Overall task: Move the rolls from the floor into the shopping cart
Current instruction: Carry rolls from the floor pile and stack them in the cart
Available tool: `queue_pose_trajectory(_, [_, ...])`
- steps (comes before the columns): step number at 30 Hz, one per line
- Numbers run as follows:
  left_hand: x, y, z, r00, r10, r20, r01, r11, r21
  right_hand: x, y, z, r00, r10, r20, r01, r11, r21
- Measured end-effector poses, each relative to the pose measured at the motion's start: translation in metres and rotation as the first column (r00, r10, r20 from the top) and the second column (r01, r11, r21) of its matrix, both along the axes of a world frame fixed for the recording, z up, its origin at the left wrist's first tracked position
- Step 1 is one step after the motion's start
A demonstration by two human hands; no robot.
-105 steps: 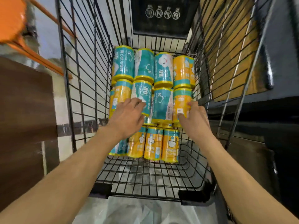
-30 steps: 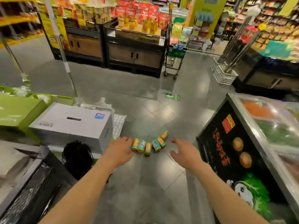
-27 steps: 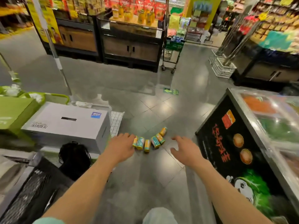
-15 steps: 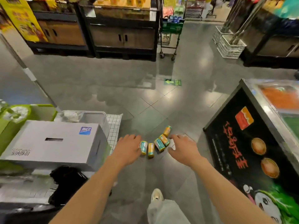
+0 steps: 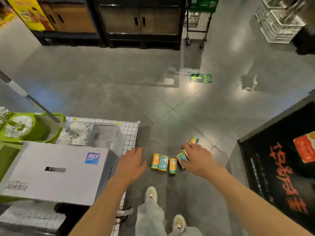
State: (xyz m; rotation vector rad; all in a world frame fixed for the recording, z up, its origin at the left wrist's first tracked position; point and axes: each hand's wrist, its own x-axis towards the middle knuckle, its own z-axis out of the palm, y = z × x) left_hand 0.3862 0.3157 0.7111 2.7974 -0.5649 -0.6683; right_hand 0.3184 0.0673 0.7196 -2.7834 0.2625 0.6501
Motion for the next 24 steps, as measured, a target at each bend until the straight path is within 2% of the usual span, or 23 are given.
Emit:
queue_pose_trajectory(2, [0.032, 0.000, -0.019, 0.999, -0.039, -0.012, 0.039, 0.999, 0.035, 0.029, -0.001, -0.017, 1.000, -0.003, -0.023, 0.003, 1.000, -0.007])
queue_pose_trajectory(6, [0.097, -0.014, -0.066, 0.975, -0.222, 0.003, 0.218, 0.963, 0.159, 0.085, -0.007, -0.061, 0.999, -0.021, -0.026, 0.020, 1.000, -0.010])
queue_pose_trajectory(10, [0.144, -0.042, -0.132, 0.969, -0.245, 0.025, 0.242, 0.967, 0.076, 0.122, -0.011, -0.134, 0.998, -0.051, -0.036, 0.051, 0.999, 0.010])
queue_pose_trajectory(13, [0.156, -0.053, -0.214, 0.979, -0.197, -0.050, 0.199, 0.979, 0.046, 0.136, -0.012, -0.215, 0.991, -0.125, -0.053, 0.129, 0.988, 0.083])
queue_pose_trajectory(17, [0.160, -0.061, -0.354, 0.982, -0.144, -0.125, 0.154, 0.985, 0.078, 0.144, -0.012, -0.348, 0.974, -0.191, -0.122, 0.209, 0.964, 0.164])
queue_pose_trajectory(24, [0.153, -0.064, -0.582, 0.978, -0.083, -0.192, 0.095, 0.994, 0.053, 0.157, -0.024, -0.570, 0.990, -0.069, -0.127, 0.085, 0.989, 0.125])
